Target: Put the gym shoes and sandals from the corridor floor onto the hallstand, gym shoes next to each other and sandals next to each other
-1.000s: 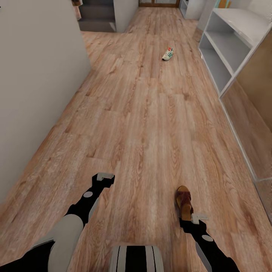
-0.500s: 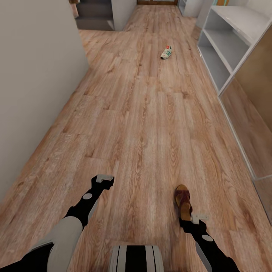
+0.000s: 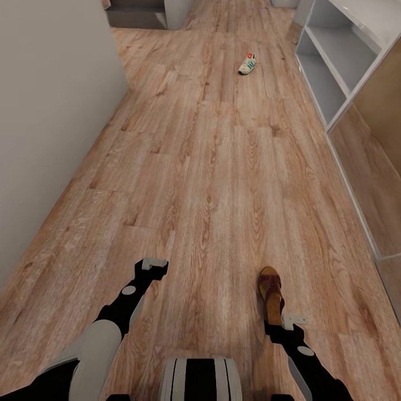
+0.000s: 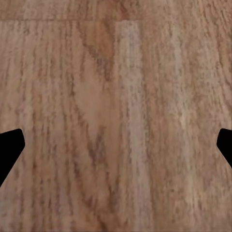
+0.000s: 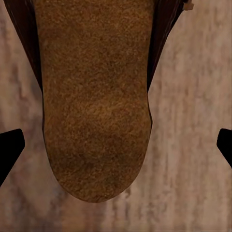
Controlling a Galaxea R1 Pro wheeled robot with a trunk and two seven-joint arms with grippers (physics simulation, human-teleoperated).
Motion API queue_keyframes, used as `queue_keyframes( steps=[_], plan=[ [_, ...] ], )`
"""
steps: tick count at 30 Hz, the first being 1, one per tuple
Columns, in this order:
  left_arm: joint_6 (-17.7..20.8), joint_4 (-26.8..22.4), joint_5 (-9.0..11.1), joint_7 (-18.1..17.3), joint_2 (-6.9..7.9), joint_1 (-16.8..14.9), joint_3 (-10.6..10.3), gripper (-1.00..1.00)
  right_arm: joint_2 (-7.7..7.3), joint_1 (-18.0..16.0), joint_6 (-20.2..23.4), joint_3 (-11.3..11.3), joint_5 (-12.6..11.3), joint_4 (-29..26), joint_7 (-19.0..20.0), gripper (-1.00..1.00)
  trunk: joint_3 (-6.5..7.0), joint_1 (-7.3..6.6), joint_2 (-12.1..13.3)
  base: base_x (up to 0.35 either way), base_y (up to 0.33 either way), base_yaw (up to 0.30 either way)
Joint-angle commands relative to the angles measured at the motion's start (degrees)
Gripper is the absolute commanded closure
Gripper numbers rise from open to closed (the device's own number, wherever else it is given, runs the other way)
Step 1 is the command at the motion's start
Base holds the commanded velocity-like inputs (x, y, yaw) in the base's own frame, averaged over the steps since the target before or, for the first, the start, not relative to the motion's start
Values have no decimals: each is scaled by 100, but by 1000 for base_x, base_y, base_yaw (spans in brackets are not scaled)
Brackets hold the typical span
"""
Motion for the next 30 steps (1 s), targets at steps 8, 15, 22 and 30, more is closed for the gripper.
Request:
queue_keyframes(
  steps=[8, 15, 22, 30],
  plan=[
    [-26, -1, -32, -39, 3, -2, 54, -100, 0, 0, 11, 6, -25, -7, -16, -100, -39, 2, -3, 0, 0, 0],
    [-29, -1, -32, -39, 3, -2, 49, -100, -2, 0, 11, 6, -25, -7, -15, -100, -132, 12, -8, 0, 0, 0],
    [-25, -1, -32, -39, -4, 1, 40, -100, -7, 0, 11, 6, -25, -7, -15, -100, -175, 12, -8, 0, 0, 0],
    [-36, 4, -32, -39, -6, 5, 48, -100, -8, 0, 11, 6, -25, -7, -15, -100, -218, 12, -8, 3, 0, 0]
  ],
)
